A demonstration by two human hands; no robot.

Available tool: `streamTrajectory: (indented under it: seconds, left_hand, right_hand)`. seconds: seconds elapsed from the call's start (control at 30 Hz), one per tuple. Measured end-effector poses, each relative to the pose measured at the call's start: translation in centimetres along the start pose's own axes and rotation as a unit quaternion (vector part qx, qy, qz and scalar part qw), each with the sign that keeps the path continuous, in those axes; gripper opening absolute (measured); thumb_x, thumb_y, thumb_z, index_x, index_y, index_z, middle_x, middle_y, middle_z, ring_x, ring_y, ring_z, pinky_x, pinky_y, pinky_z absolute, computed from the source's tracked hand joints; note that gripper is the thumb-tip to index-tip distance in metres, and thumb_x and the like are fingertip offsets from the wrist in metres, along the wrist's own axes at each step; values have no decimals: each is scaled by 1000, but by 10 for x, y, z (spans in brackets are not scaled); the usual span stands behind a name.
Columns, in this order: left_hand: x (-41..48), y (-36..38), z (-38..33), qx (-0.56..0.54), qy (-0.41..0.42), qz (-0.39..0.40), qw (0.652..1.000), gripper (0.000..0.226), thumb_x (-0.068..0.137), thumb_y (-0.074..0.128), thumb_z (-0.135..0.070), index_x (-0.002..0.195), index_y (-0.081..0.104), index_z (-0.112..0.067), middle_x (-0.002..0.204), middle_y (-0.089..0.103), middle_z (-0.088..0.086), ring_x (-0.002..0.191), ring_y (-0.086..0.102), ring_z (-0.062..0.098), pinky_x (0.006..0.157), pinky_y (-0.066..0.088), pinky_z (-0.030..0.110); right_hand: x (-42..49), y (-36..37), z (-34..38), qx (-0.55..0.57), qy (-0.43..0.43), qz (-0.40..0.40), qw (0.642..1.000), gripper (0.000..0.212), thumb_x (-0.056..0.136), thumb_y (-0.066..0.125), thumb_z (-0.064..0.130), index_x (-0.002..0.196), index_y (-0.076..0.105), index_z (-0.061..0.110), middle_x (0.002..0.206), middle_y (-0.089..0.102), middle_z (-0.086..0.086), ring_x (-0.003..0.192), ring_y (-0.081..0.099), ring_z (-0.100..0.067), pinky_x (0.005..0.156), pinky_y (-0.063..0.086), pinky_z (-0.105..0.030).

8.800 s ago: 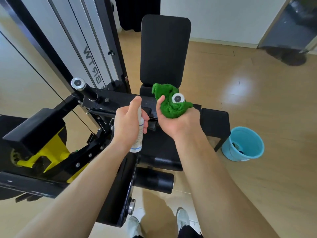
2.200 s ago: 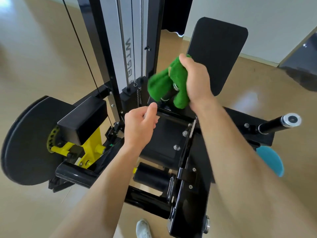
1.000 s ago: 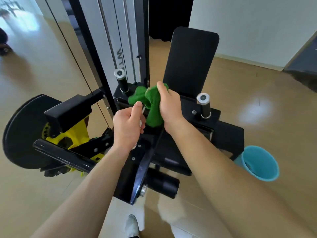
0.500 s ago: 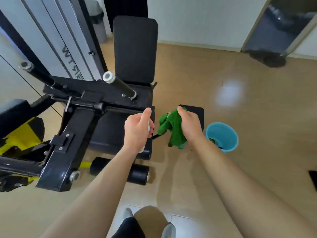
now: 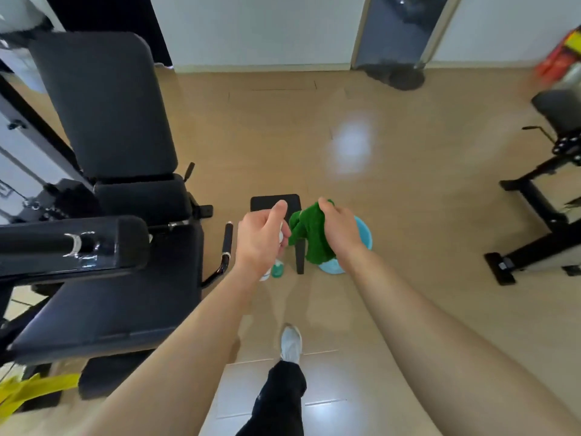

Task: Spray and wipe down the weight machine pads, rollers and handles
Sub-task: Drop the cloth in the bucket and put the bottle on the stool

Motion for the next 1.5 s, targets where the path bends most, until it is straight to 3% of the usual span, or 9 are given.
streamTrajectory:
  seconds: [0.33,0.53,0.67,0.77,0.93,1.07,1.2,1.37,1.5]
  left_hand:
    - [167,81,14,-12,-78,103,992,65,90,46,-55,59,61,-1,55,59,9,54,54,21,62,47,30]
    - [270,114,47,6,-127,127,984,58,72,50,-53,79,60,5,70,60,6,73,53,27,74,45,41]
    - [318,133,78,-7,-188,97,977,45,73,54,-41,96,52,-2,87,50,9,80,42,27,70,39,35]
    - [342,145,103,8,-209,89,974,23,81,46,-31,96,46,-14,92,51,11,83,46,26,73,41,36]
    - [363,162,134,86,-188,60,977,11,106,41,-16,117,40,-13,92,52,-2,83,49,17,72,41,32]
    - [375,168,157,154,-176,47,971,10,110,40,-19,118,36,-13,91,47,-6,77,46,9,61,37,22]
    - [392,163,191,167,-187,13,968,16,109,49,-23,118,38,-16,100,53,-12,88,55,6,66,40,16]
    - [406,147,249,158,-219,-35,962,20,105,62,-28,118,48,-24,122,69,-5,108,66,15,79,49,23]
    - [419,140,299,159,-219,-61,961,19,105,63,-24,118,50,-26,119,65,-10,102,62,4,78,49,21]
  right_hand:
    - [182,-30,-3,38,94,-29,994,32,102,46,41,99,65,15,94,66,-1,83,62,-16,71,47,-30]
    - [289,-43,-25,22,168,-101,980,47,103,35,44,127,60,12,121,61,-4,113,57,-28,99,45,-40]
    - [388,-59,-93,24,215,-89,972,64,73,45,66,115,68,23,120,68,-4,110,63,-28,106,46,-47]
    - [404,-60,-96,-74,227,-92,967,42,95,44,41,119,58,9,125,59,-10,112,57,-26,106,42,-42]
    - [414,-41,-93,-182,202,2,962,22,98,48,18,77,55,21,92,59,-7,90,54,-27,87,49,-42]
    - [419,12,-91,-129,121,132,975,14,95,55,18,99,67,14,97,63,3,92,58,-18,86,49,-37]
    - [430,62,-92,-160,25,269,949,50,85,64,9,133,57,20,121,58,6,109,56,-12,98,44,-29]
    - [465,112,-126,-250,-70,276,925,46,80,75,39,122,59,30,111,64,14,97,60,-6,85,53,-33]
    - [500,152,-157,-285,-104,273,913,25,85,70,37,107,63,28,103,64,10,89,61,-11,79,56,-40]
Point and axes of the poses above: each hand's wrist, its own x-axis towards the middle knuckle, its own y-axis out of the palm, z = x × y, the point moved 1 cm from there along x, towards the middle knuckle
